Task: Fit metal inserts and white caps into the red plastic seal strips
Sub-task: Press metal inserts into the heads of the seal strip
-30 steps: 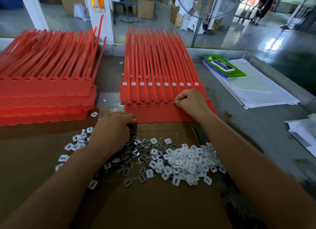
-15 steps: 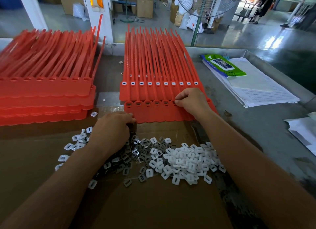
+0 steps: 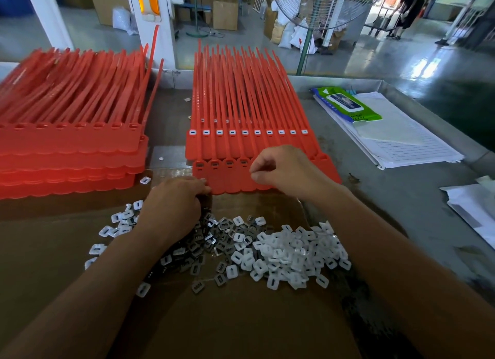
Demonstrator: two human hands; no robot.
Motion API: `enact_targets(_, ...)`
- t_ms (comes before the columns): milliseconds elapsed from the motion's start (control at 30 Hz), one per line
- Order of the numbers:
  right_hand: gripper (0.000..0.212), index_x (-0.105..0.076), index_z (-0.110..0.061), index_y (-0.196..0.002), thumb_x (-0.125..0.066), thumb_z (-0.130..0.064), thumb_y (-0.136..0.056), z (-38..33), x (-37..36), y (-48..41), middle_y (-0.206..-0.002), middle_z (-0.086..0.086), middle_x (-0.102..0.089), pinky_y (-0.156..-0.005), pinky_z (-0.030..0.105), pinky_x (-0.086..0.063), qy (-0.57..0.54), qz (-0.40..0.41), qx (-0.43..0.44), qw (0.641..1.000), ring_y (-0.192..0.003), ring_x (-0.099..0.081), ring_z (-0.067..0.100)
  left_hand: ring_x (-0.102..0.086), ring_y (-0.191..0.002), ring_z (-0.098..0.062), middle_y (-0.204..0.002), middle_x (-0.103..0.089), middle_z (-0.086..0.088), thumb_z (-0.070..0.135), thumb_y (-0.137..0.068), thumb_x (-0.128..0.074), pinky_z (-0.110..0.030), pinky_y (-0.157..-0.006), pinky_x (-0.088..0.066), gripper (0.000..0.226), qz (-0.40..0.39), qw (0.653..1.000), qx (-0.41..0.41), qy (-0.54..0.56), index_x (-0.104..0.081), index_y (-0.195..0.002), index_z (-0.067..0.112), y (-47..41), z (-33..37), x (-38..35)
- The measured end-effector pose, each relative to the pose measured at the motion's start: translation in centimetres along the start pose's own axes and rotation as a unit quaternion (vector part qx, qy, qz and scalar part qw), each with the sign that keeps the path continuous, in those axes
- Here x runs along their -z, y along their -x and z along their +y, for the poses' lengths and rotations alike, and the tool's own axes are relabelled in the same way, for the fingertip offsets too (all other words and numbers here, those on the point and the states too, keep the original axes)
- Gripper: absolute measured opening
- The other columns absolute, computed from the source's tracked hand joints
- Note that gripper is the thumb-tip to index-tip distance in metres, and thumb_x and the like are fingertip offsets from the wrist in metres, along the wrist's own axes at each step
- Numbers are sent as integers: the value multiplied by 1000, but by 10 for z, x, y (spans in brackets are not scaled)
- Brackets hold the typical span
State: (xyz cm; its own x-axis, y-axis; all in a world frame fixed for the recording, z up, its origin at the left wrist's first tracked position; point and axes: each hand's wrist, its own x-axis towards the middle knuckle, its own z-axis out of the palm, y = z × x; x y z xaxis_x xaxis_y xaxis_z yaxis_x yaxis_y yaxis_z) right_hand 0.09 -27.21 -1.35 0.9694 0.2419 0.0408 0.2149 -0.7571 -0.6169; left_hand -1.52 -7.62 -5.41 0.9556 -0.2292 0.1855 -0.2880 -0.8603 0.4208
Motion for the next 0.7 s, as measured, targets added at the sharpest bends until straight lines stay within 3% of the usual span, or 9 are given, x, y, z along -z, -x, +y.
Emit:
enact_targets(133, 7, -68, -17, -89, -65, -16, -83, -20, -13, 14, -76, -22, -54, -72, 9, -44, 35, -95, 59, 993, -72, -51, -10, -48, -119, -18, -127, -55, 2, -3, -79, -47, -36, -101, -37, 41, 1, 1000, -4, -4, -64, -111, 16, 1, 1, 1)
enact_targets(267, 13, -72, -15, -92, -68, -14, -80, -32, -23, 22, -74, -23, -54, -66, -2, -37, 55, -134, 111, 983, -64, -48, -17, -49, -118, -19, -128, -55, 2, -1, -79, -49, -38, -99, -38, 40, -5, 1000, -9, -5, -64, -111, 17, 1, 0, 2)
enact_targets(433, 21, -70, -16, -101, -69, -16, -79, -34, -34, 23, -101, -7, -64, -68, 6, -36, 82, -144, 110, 980, -67, -44, -7, -49, -118, -19, -128, -55, 2, -2, -77, -49, -39, -99, -39, 41, -6, 1000, -7, -4, -64, -110, 17, 2, 0, 3)
enact_targets(600, 16, -71, -17, -95, -69, -16, -80, -35, -36, 22, -81, -19, -49, -68, 8, -37, 90, -134, 106, 981, -69, -44, -5, -49, -118, -20, -127, -56, 0, -4, -75, -49, -40, -100, -38, 43, -5, 1000, -5, 5, -65, -109, 16, 2, 0, 2)
enact_targets(700, 12, -69, -16, -92, -69, -14, -79, -34, -36, 22, -84, -15, -53, -75, 18, -45, 76, -135, 99, 983, -77, -48, -1, -49, -119, -20, -127, -56, 0, -4, -75, -48, -41, -100, -38, 43, -8, 1000, -7, 5, -65, -110, 16, 1, 0, 3)
